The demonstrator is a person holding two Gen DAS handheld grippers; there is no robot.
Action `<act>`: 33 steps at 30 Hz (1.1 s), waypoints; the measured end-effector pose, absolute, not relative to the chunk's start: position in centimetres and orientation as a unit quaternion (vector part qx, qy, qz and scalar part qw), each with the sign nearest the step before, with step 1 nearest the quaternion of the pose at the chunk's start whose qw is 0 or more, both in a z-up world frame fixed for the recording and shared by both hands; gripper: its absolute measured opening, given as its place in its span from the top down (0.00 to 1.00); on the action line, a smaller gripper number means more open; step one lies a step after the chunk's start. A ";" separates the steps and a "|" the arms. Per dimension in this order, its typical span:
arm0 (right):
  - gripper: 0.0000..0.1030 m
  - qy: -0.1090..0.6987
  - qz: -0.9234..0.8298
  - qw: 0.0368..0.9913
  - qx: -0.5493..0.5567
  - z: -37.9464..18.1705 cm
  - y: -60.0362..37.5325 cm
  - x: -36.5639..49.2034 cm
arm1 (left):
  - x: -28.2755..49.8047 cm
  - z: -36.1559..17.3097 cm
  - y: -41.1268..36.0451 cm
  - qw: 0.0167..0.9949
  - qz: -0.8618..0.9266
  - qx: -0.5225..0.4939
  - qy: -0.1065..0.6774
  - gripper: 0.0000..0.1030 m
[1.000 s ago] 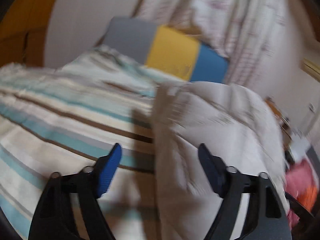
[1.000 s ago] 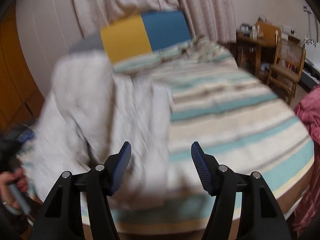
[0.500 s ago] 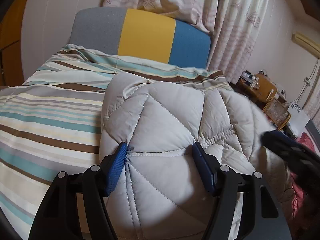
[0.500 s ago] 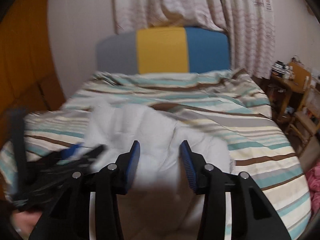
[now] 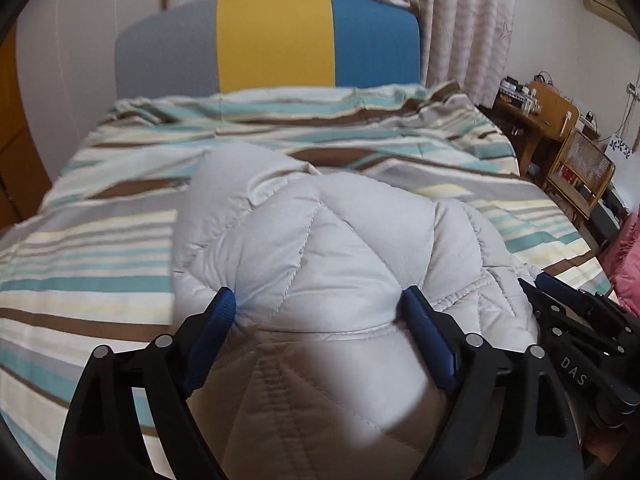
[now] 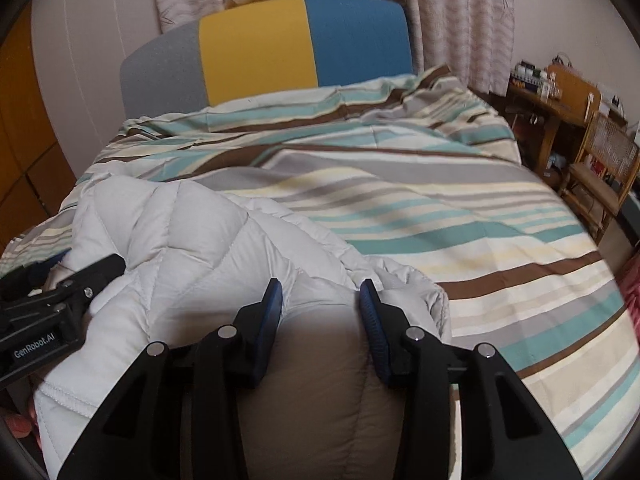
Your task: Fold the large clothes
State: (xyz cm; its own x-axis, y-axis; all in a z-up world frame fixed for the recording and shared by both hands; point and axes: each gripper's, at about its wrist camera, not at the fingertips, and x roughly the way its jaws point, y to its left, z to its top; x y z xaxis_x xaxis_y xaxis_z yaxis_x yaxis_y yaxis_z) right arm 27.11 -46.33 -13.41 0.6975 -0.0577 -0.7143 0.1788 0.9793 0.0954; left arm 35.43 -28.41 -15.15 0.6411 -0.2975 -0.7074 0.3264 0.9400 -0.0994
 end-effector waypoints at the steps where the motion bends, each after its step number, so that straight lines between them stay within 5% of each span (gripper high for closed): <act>1: 0.62 0.386 -0.061 0.916 0.087 -13.8 -46.7 27.3 | 35.6 -15.6 -28.5 0.906 -0.172 0.020 0.387 0.15; 16: 0.62 0.392 -0.070 0.912 0.102 -15.7 -47.0 29.2 | 37.2 -18.4 -29.2 0.913 -0.162 0.020 0.374 0.10; 27: 0.61 0.379 -0.080 0.918 0.090 -15.6 -46.7 28.8 | 32.1 -15.0 -28.5 0.913 -0.106 -0.034 0.393 0.07; 33: 0.60 0.367 -0.084 0.922 0.087 -15.2 -46.7 28.2 | 29.8 -16.7 -29.8 0.941 -0.088 0.014 0.328 0.03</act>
State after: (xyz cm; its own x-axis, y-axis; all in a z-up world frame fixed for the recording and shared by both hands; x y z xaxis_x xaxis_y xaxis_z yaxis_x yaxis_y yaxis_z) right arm 28.22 -46.65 -15.18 0.7162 -0.0904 -0.6920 0.2187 0.9707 0.0995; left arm 29.77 -29.79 -16.73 0.7696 -0.1557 -0.6192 0.1742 0.9842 -0.0310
